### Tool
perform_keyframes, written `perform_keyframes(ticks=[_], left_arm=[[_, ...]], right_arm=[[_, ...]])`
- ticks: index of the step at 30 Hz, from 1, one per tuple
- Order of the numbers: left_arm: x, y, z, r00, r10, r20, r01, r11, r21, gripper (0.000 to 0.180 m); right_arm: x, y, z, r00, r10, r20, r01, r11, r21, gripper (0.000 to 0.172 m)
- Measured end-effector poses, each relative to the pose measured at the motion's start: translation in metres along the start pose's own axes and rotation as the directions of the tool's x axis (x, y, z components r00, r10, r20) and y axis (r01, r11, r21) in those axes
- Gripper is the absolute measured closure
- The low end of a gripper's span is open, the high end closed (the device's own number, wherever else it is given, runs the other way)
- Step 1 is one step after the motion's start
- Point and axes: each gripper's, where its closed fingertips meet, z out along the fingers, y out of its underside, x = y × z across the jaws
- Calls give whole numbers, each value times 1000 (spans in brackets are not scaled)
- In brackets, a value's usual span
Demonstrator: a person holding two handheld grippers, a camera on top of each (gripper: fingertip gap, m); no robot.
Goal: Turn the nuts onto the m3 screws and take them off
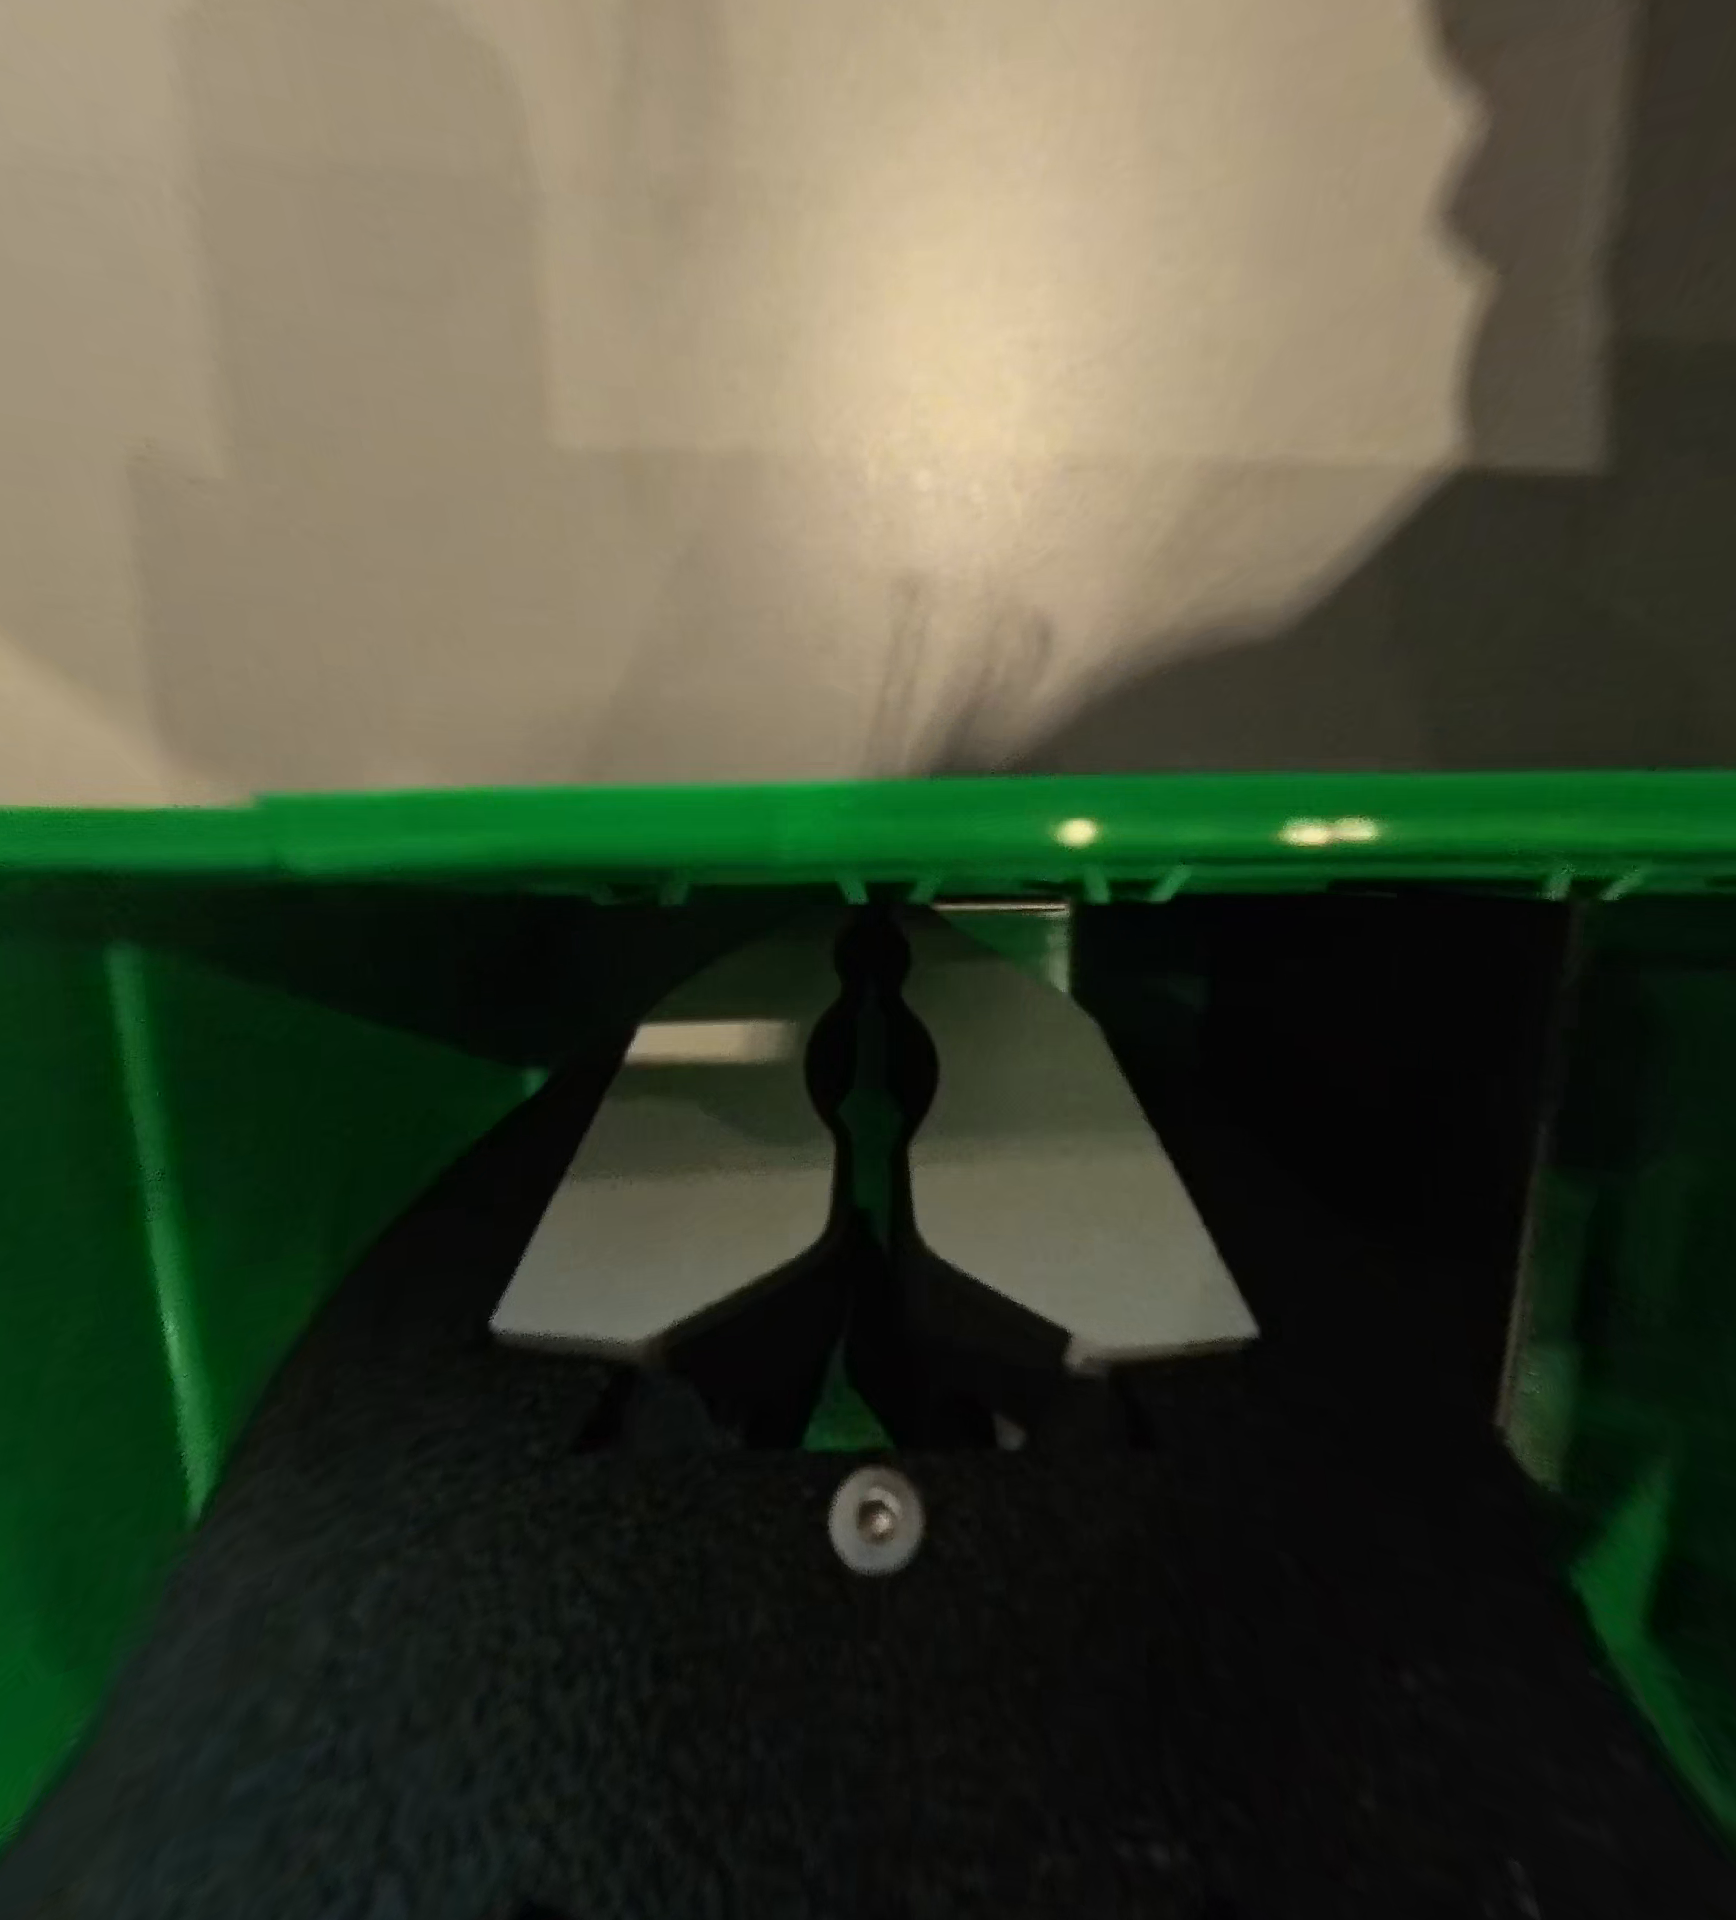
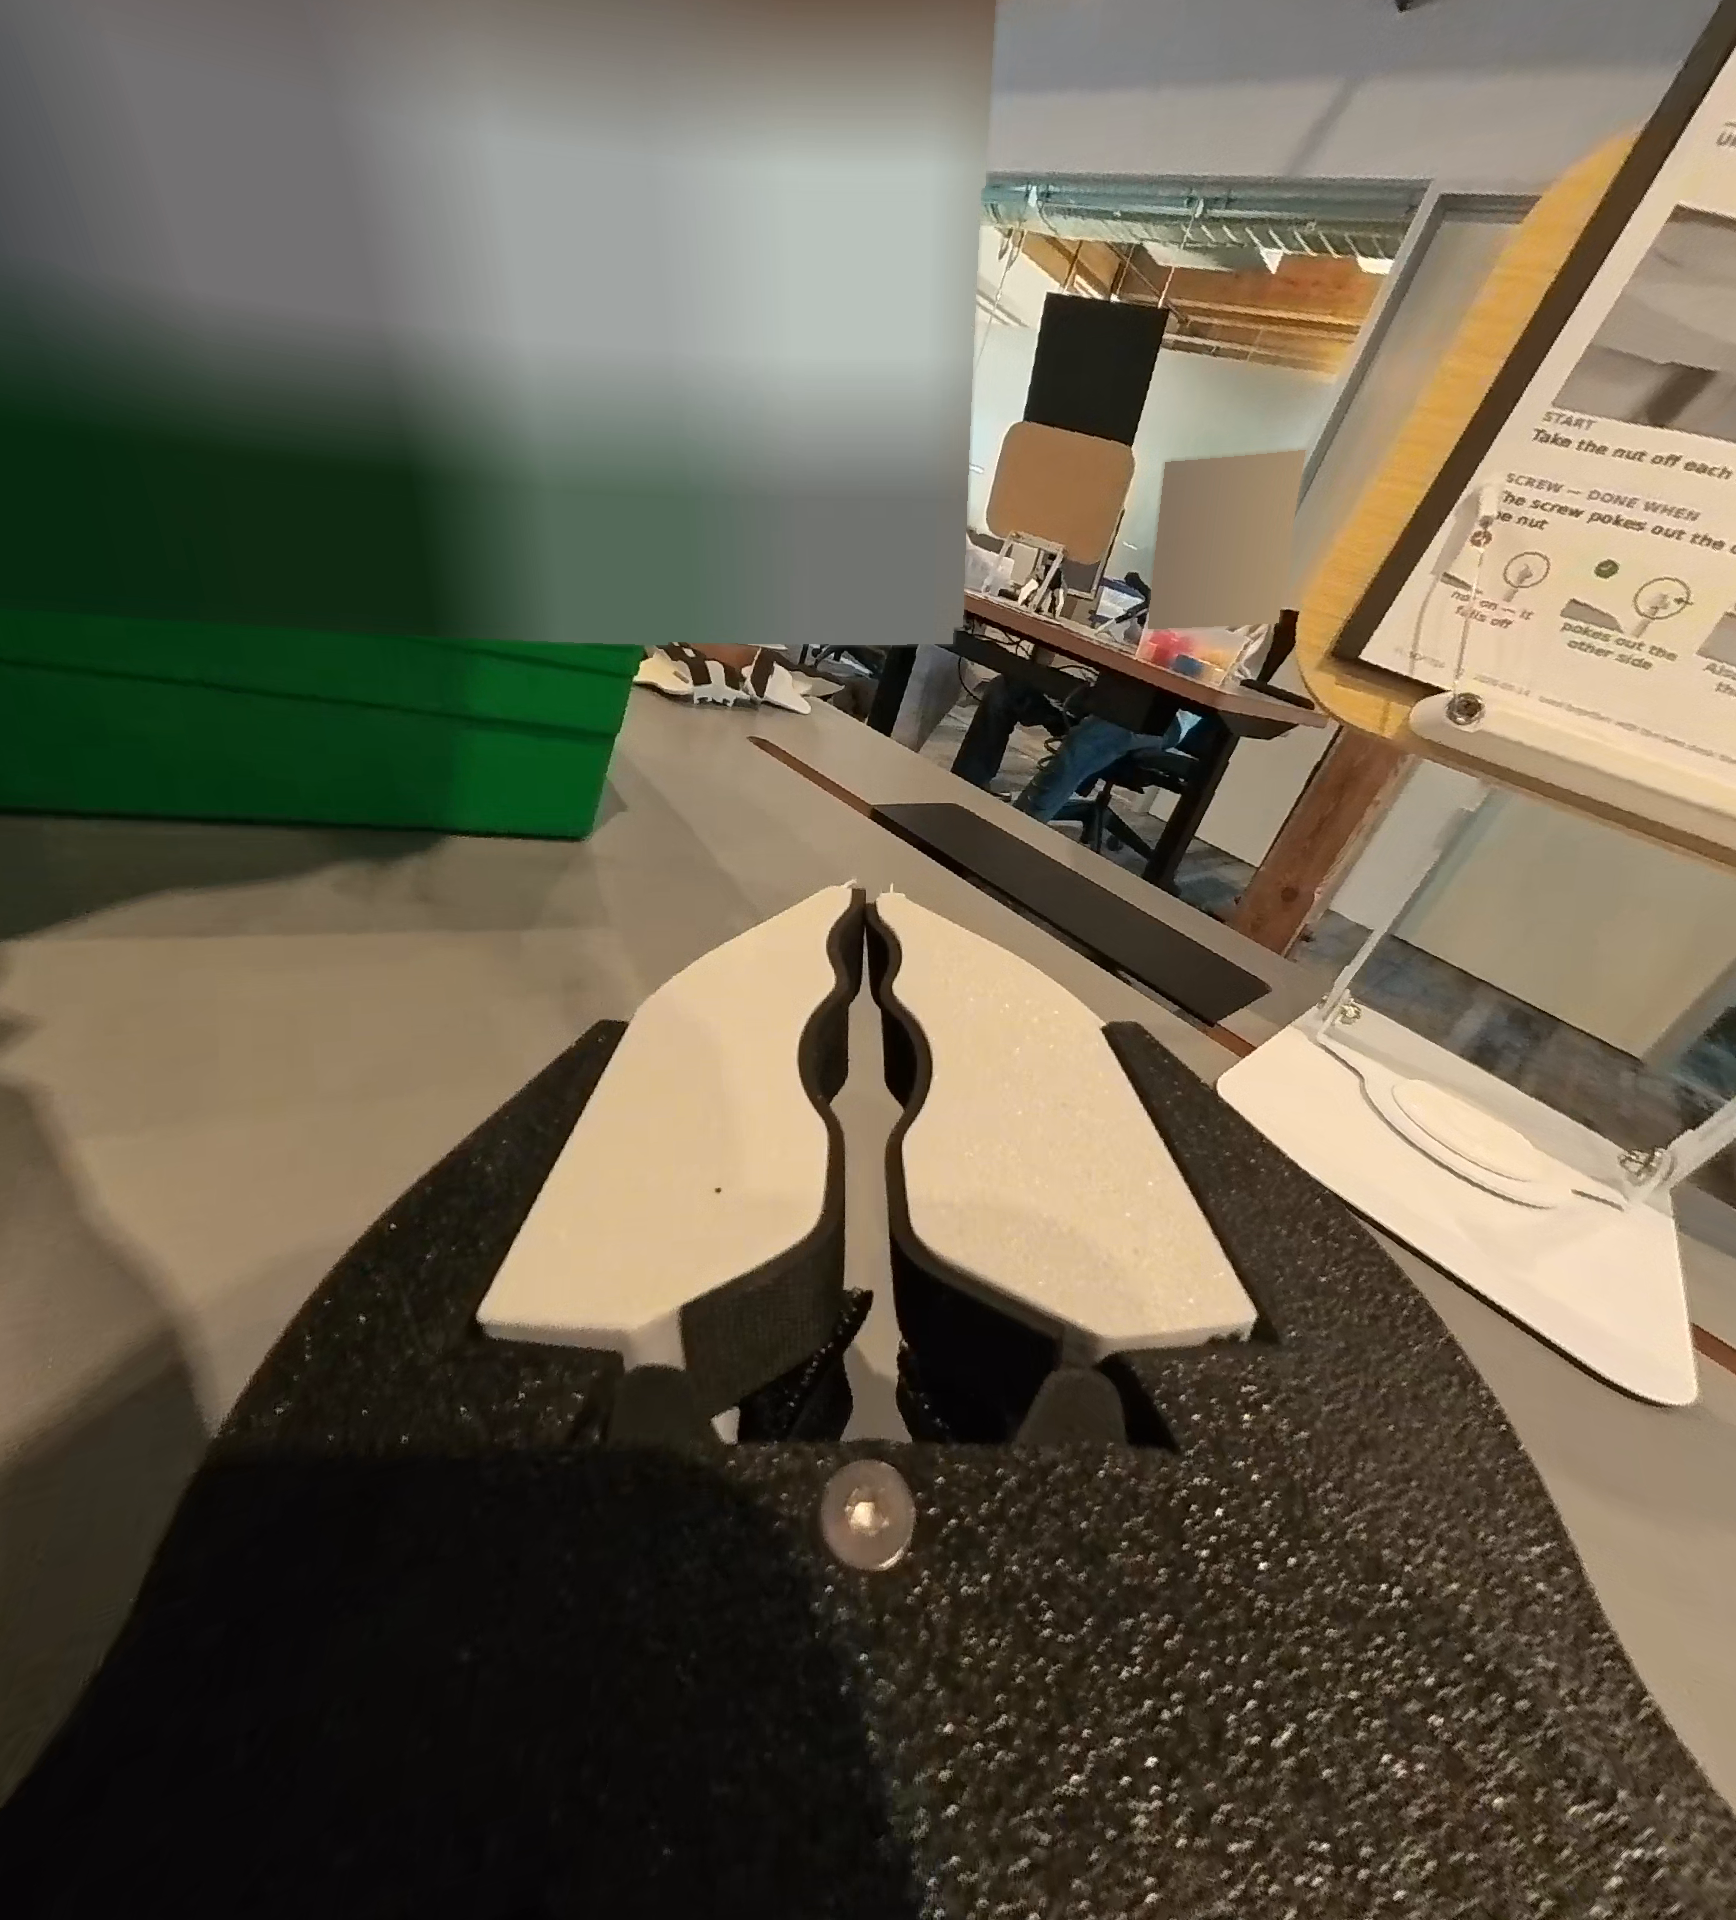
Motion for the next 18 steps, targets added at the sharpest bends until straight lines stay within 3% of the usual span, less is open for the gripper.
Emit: perform_keyframes(ticks=[8, 14, 18], left_arm=[[-2, 26, -8, 999, 44, 30, -37, 982, -183, 180], [-1, 10, -15, 1000, 21, 19, -21, 1000, -19, 180], [0, 7, -6, 1000, -18, -12, 18, 1000, -8, 180]], right_arm=[[0, 0, 0, 1000, 2, 0, -2, 1000, 4, 172], [0, 0, 0, 1000, 3, 0, -3, 1000, 4, 172], [0, 0, 0, 1000, 2, 0, -2, 1000, 3, 172]])
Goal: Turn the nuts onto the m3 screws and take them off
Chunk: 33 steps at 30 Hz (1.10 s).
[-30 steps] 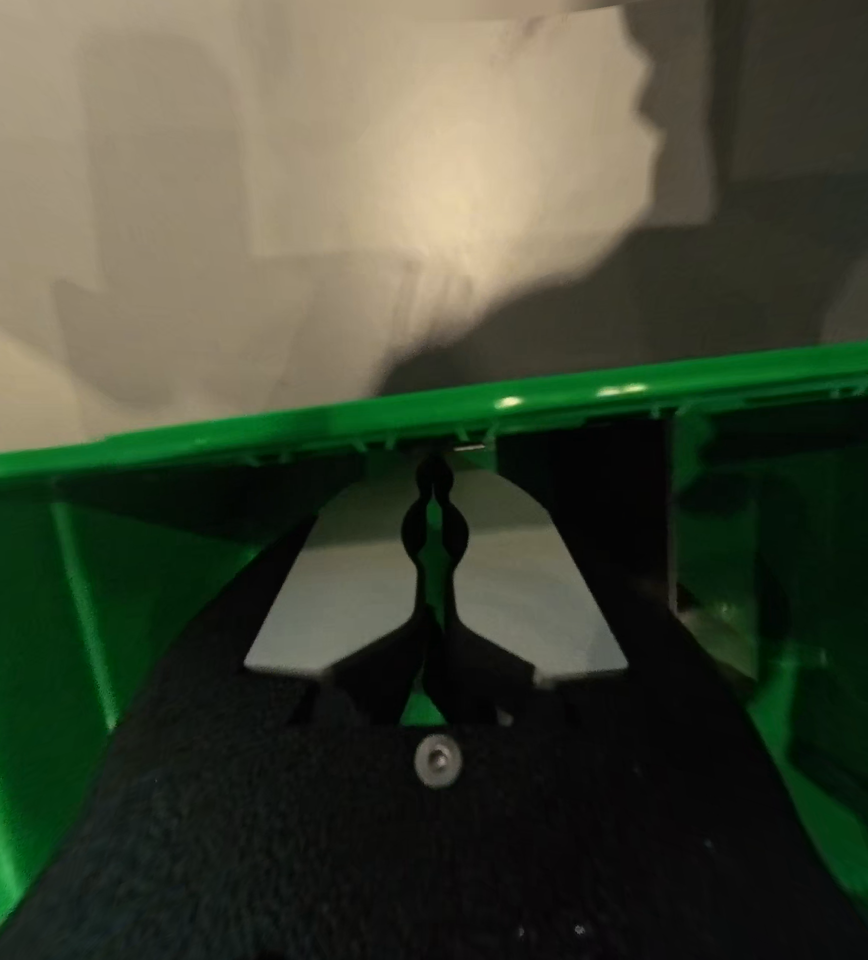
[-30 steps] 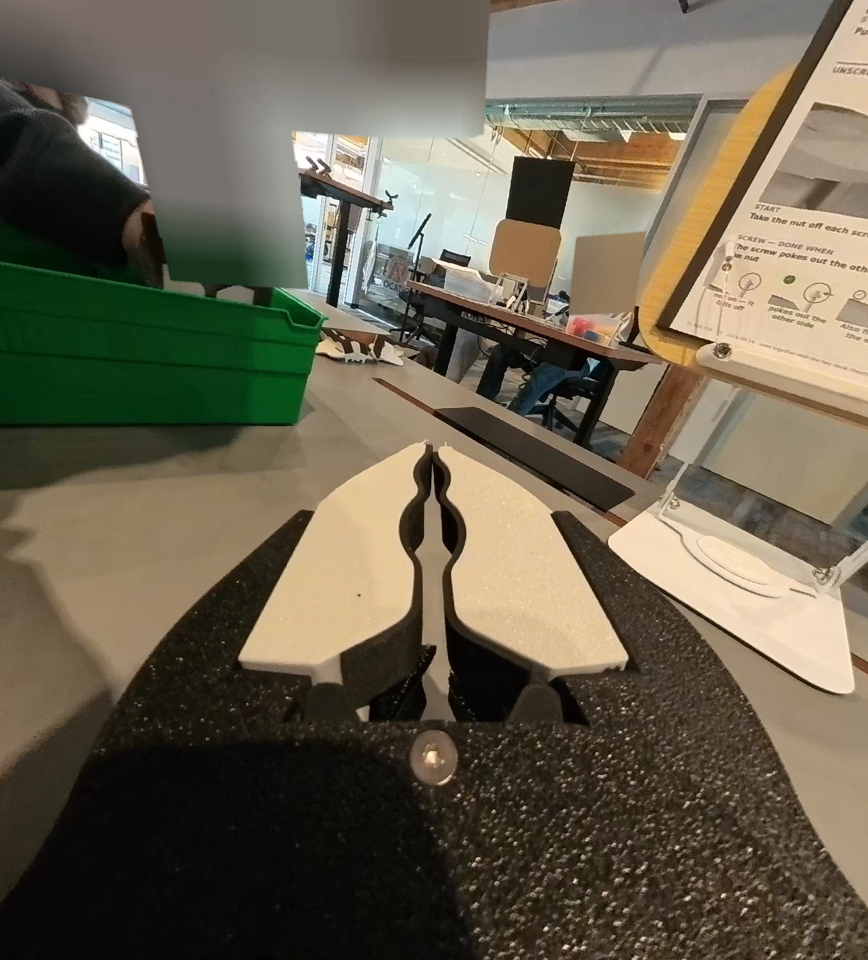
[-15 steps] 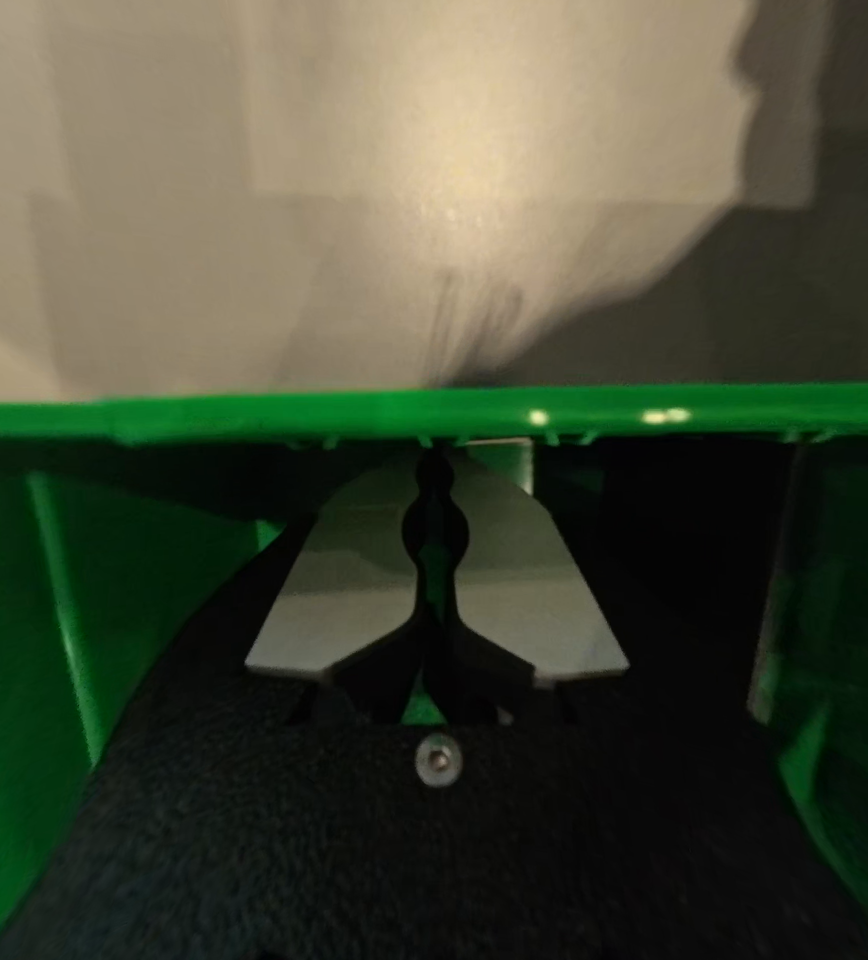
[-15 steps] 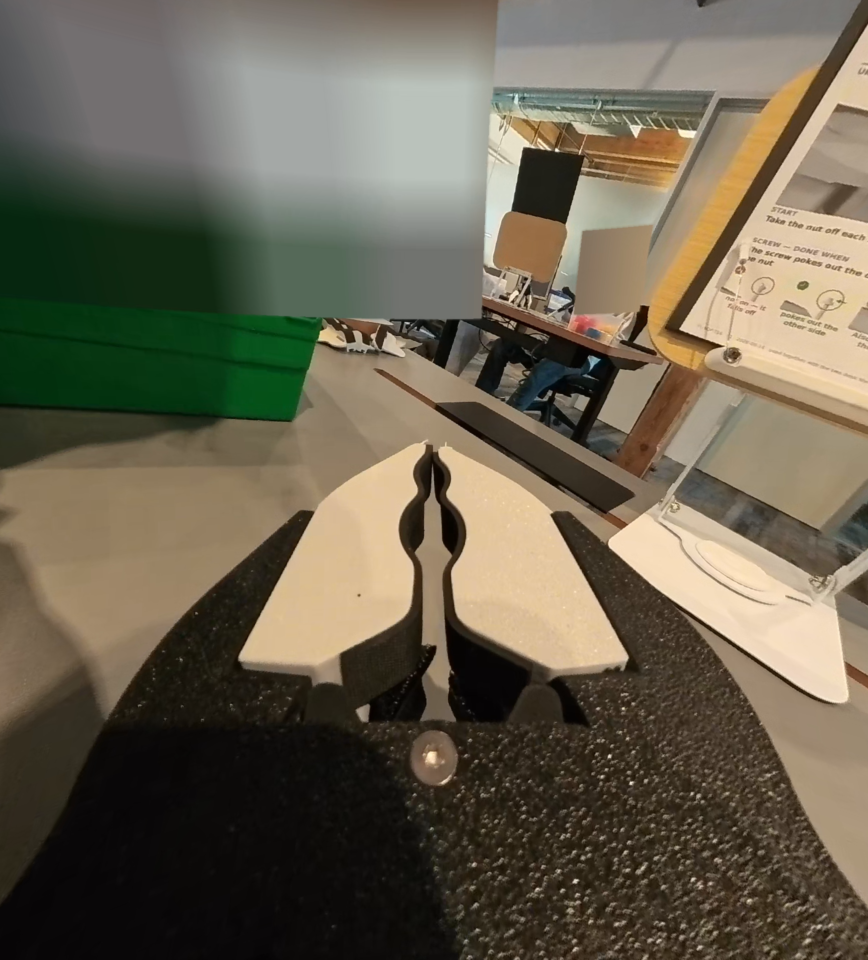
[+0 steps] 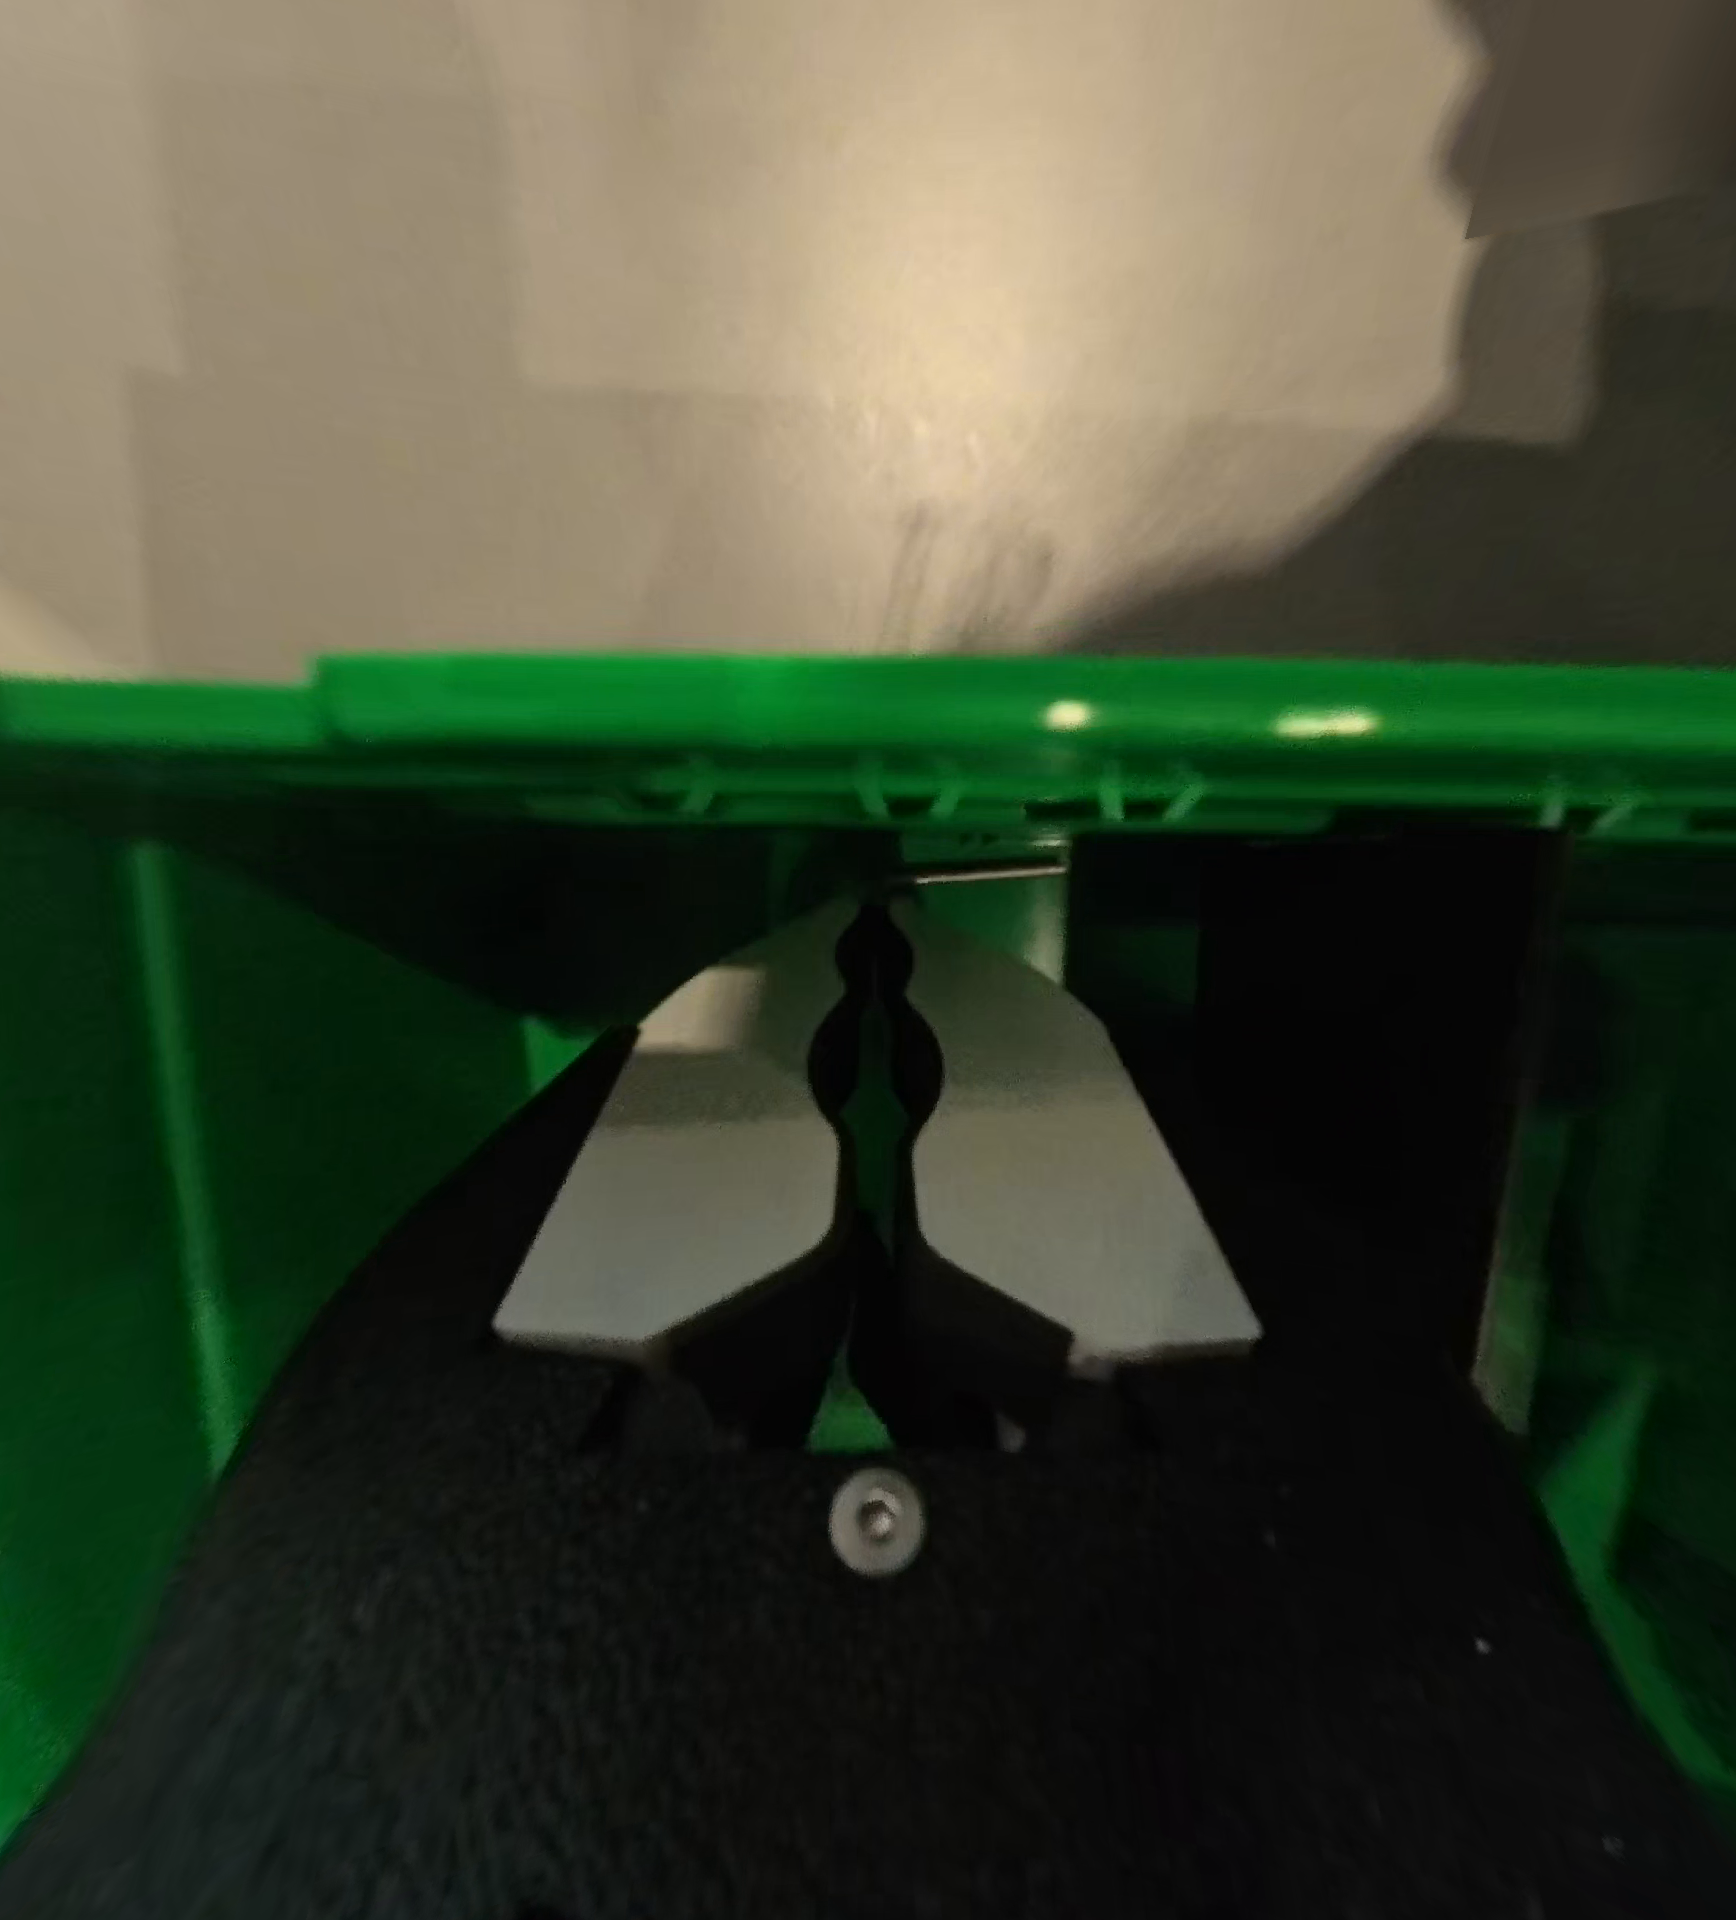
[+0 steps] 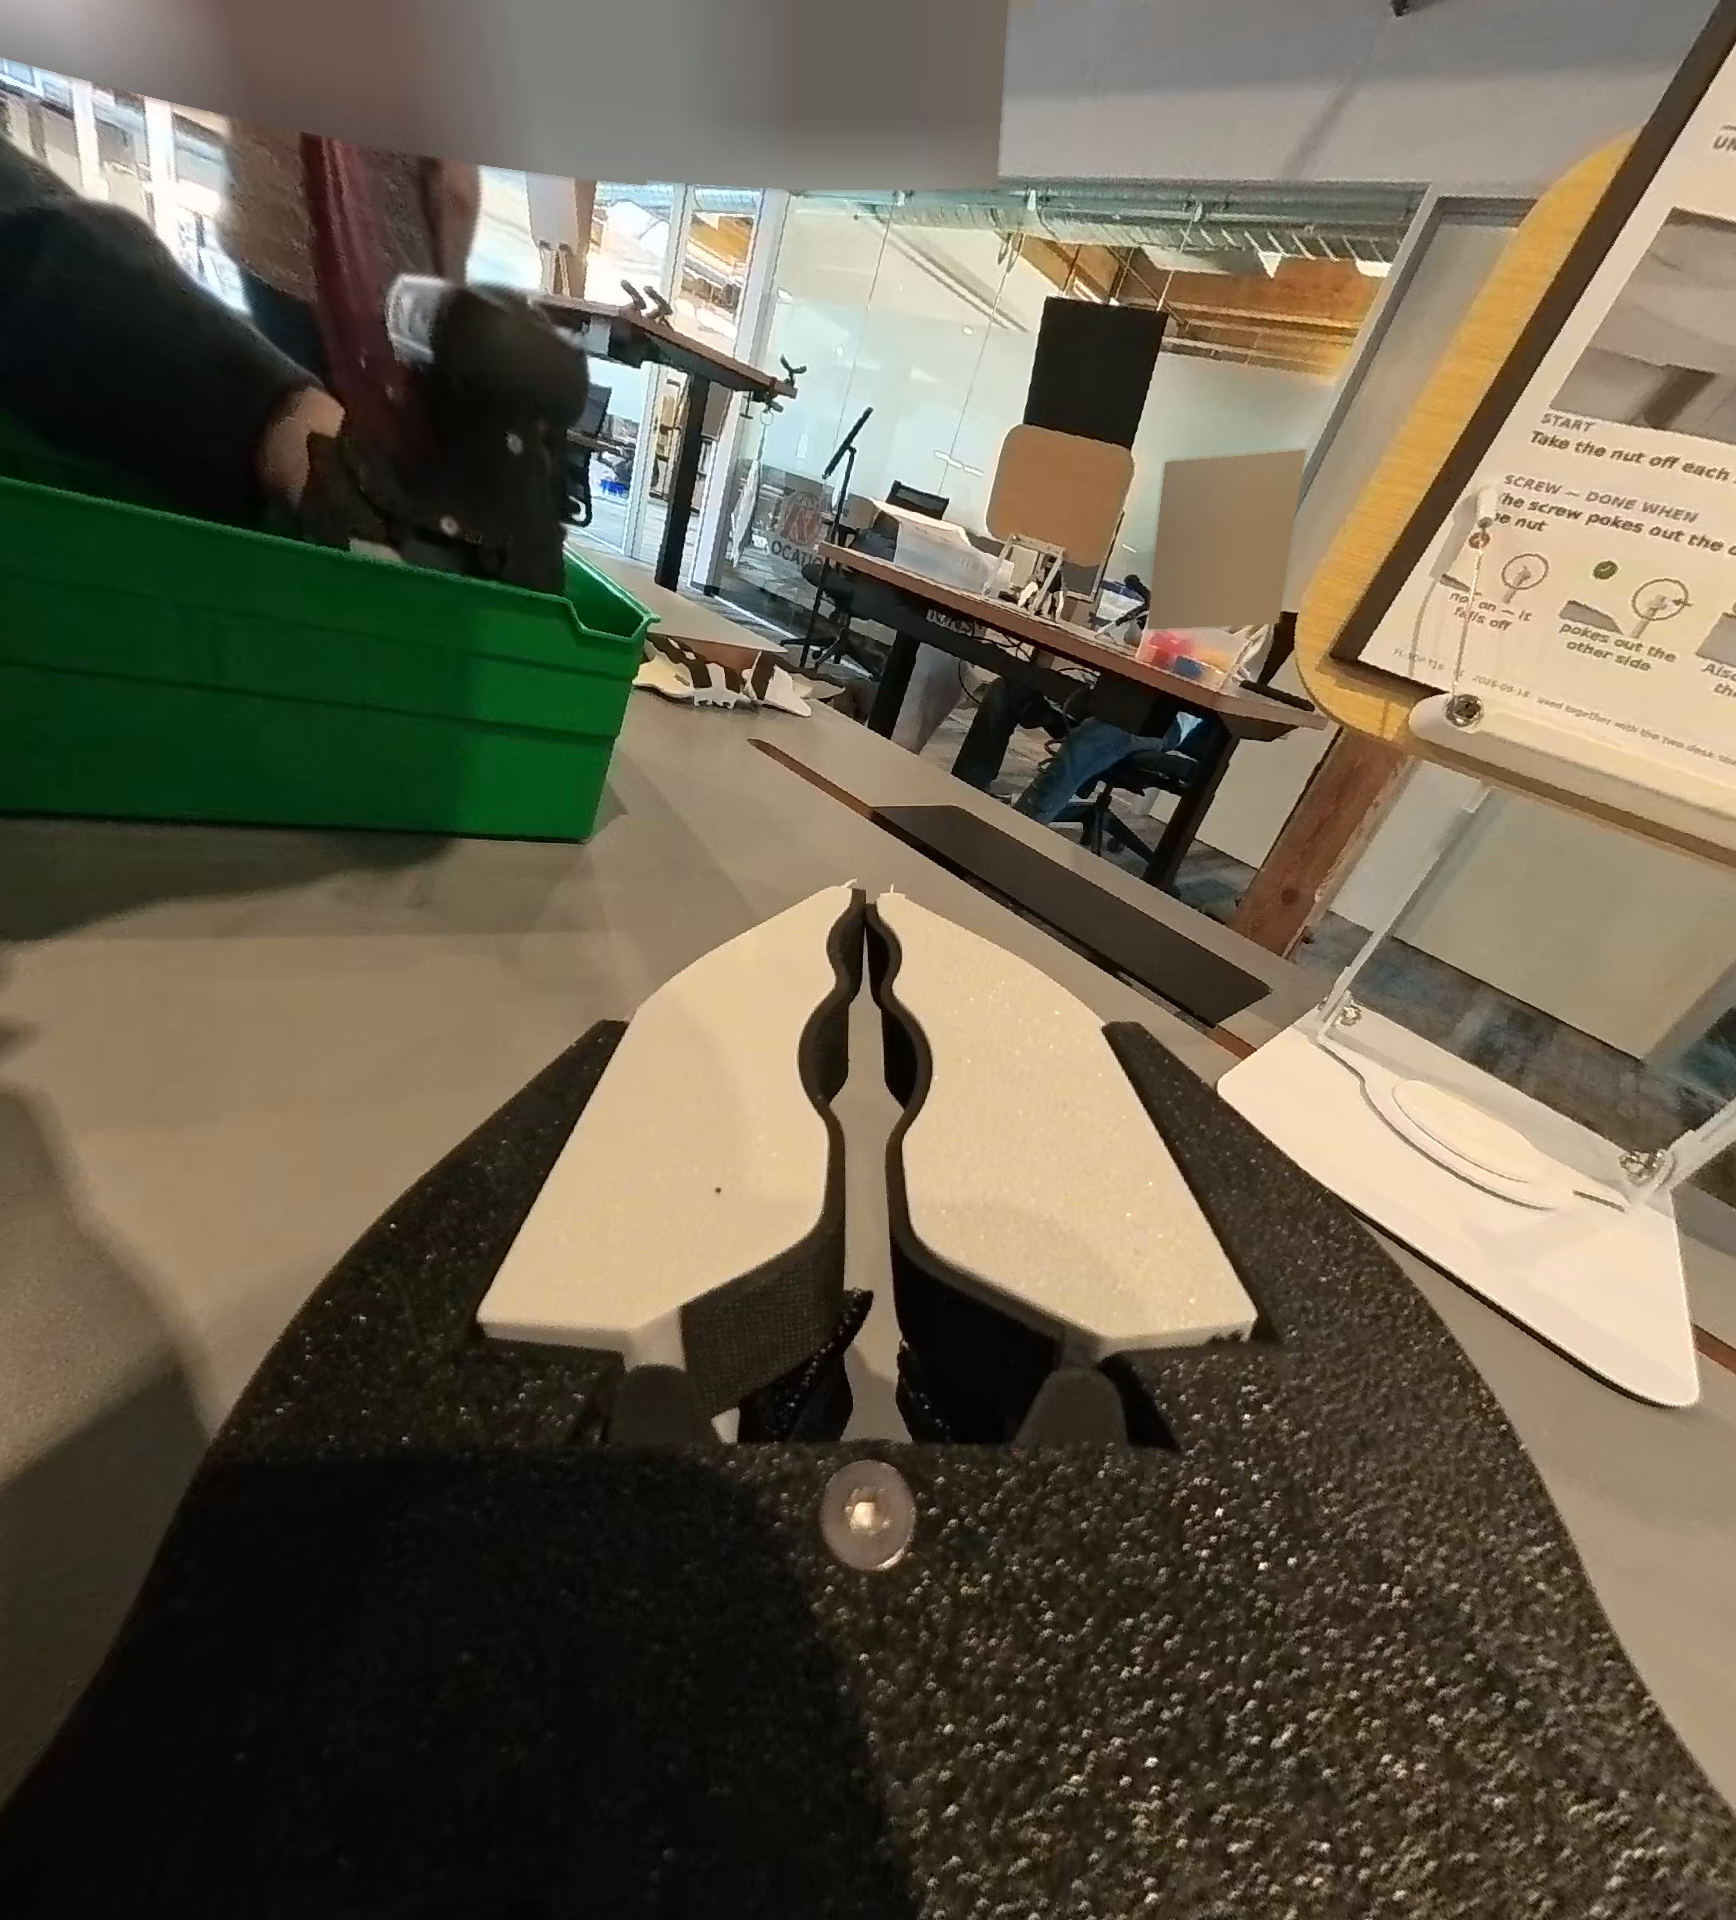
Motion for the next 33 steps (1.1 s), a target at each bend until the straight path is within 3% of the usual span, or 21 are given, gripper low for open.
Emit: perform_keyframes(ticks=[6, 14, 18, 21, 27, 33], left_arm=[[7, -7, 6, 999, -22, -38, 23, 1000, 10, 180], [-2, 18, -1, 998, 26, 53, -16, 983, -181, 180], [-8, 21, -10, 996, -38, 75, 47, 990, -130, 180], [-18, 25, -21, 981, -106, 163, 123, 988, -96, 180], [-24, 41, -59, 884, -278, 376, 297, 955, 8, 180], [1, 55, -98, 702, -462, 543, 468, 873, 137, 180]], right_arm=[[0, 0, 0, 1000, 2, 0, -2, 1000, 1, 172], [0, 0, 0, 1000, 1, 0, -1, 1000, 1, 172], [0, 0, 0, 1000, 2, 0, -2, 1000, 2, 172], [0, 0, 0, 1000, 5, -3, -5, 1000, 4, 172], [0, -1, 0, 1000, 3, -6, -3, 1000, 8, 172], [-2, -2, 0, 1000, -24, -7, 24, 1000, 11, 172]])
